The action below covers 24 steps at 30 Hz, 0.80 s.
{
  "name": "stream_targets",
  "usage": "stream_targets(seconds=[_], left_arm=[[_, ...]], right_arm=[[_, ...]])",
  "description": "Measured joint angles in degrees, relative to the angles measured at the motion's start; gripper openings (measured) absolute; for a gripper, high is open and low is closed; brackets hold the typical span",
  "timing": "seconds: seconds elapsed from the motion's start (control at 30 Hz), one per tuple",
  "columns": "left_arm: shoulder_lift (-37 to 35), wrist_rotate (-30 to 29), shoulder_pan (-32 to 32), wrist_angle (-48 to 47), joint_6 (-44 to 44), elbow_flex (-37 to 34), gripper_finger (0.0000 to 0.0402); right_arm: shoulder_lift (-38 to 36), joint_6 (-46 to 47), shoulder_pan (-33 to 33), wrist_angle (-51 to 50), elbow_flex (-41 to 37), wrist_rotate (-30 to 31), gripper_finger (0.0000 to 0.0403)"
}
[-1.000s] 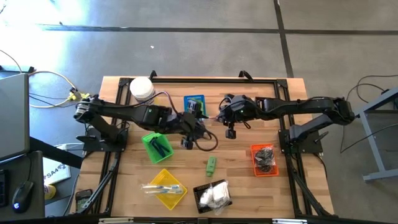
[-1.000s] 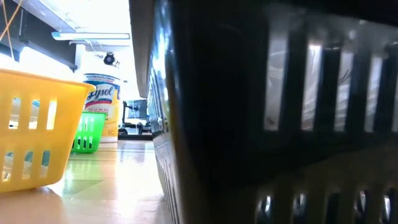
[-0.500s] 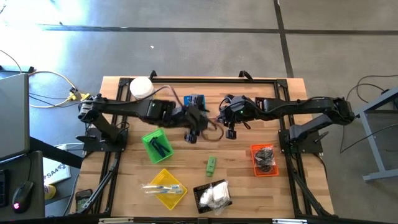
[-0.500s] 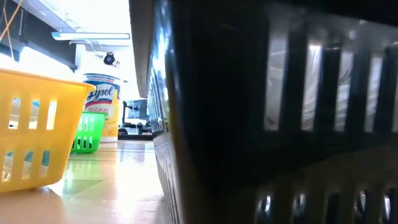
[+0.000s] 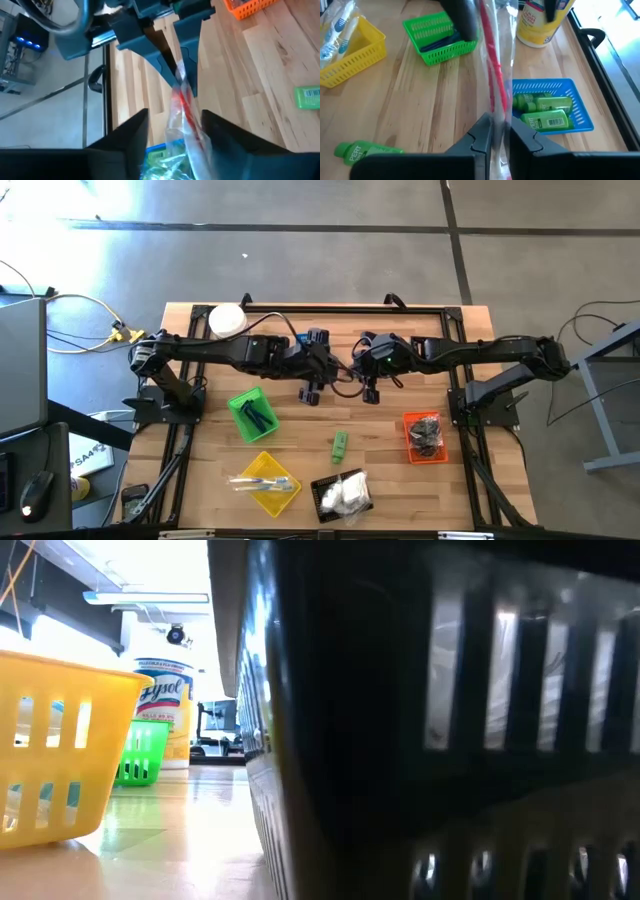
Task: Pick & Place Travel size toiletries
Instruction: Put the red toothbrush into the yellow bin
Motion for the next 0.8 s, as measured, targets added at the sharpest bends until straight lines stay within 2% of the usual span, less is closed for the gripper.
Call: stream_targets(seconds=[0.23, 0.37, 0.7, 0.8], left_arm=[[0.0, 0.2, 0.0, -1.0, 0.0, 0.0, 0.0069], [0.0, 0.2, 0.0, -1.6, 0.4, 0.0, 0.0027], [0.4, -1.7, 0.0, -4.3, 0.5, 0.1, 0.0027], [0.4, -2.4, -0.1, -5.1, 0.4, 0.1, 0.0019]], right_arm=[[0.0, -0.9, 0.0, 1.4, 0.0, 0.1, 0.0017], [0.0, -0.9, 0.0, 1.4, 0.0, 0.2, 0.0027], [0.1, -2.6, 0.0, 2.8, 0.0, 0.7, 0.0027], [0.1, -3.5, 0.1, 3.4, 0.0, 0.5, 0.0044]])
